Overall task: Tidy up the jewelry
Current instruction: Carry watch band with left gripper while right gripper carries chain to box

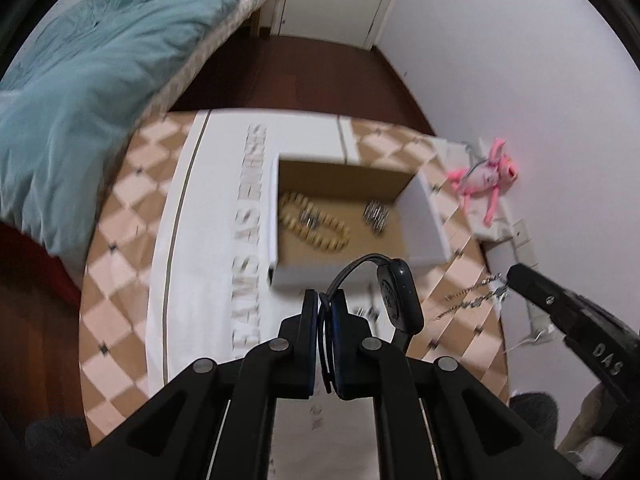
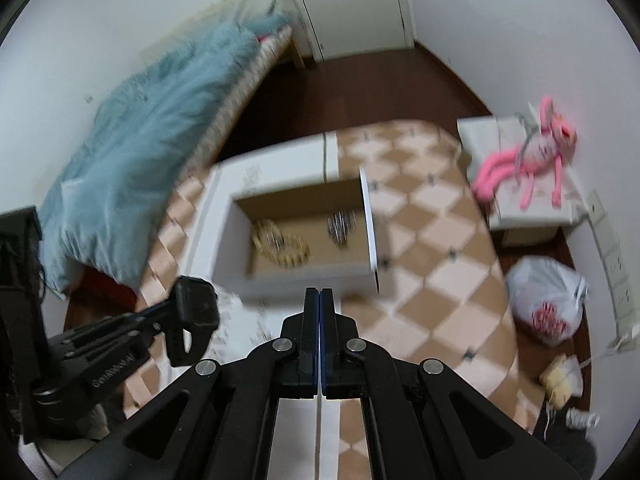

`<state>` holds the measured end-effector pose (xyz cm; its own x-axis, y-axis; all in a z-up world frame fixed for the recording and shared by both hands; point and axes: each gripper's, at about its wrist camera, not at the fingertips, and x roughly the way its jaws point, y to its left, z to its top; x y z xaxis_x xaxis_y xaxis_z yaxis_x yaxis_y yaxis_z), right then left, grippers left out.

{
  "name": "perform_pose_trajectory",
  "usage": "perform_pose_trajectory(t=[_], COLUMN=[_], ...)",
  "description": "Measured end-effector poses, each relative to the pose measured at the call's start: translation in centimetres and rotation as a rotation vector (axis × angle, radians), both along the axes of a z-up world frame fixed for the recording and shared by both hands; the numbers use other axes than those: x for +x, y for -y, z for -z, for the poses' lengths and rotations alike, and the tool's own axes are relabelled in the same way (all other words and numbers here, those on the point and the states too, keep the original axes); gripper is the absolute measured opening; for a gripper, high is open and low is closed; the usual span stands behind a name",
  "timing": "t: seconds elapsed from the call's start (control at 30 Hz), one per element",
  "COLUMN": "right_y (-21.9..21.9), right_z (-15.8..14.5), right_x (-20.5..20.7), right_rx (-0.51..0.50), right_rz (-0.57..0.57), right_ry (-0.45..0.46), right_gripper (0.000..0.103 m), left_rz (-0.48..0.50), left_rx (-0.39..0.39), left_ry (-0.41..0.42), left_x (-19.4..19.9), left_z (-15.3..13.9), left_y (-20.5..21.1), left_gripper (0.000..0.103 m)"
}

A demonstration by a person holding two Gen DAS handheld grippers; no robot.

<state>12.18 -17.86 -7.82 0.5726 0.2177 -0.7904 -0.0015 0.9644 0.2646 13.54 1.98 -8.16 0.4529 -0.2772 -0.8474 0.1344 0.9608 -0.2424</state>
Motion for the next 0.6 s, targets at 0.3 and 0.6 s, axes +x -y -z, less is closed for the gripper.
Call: perform_pose_trajectory(t=[0.3,0.6], right_y=[0.4,0.7], right_z=[-3.5,0.5], right_x=[6.7,10.9], right_rx=[-0.022,-0.004], right_rz=[-0.036,-0.047], right_ry=[0.043,-0.066], right_gripper=[0.000,0.000], left_rz=[0.010,0.005], left_rx=[0.033,0.044], left_ry=[0.004,-0.097], left_x=[6.0,8.9], left_z=[-0.7,1.7], left_y=[1.9,2.5], left_gripper=[0.004,0.007])
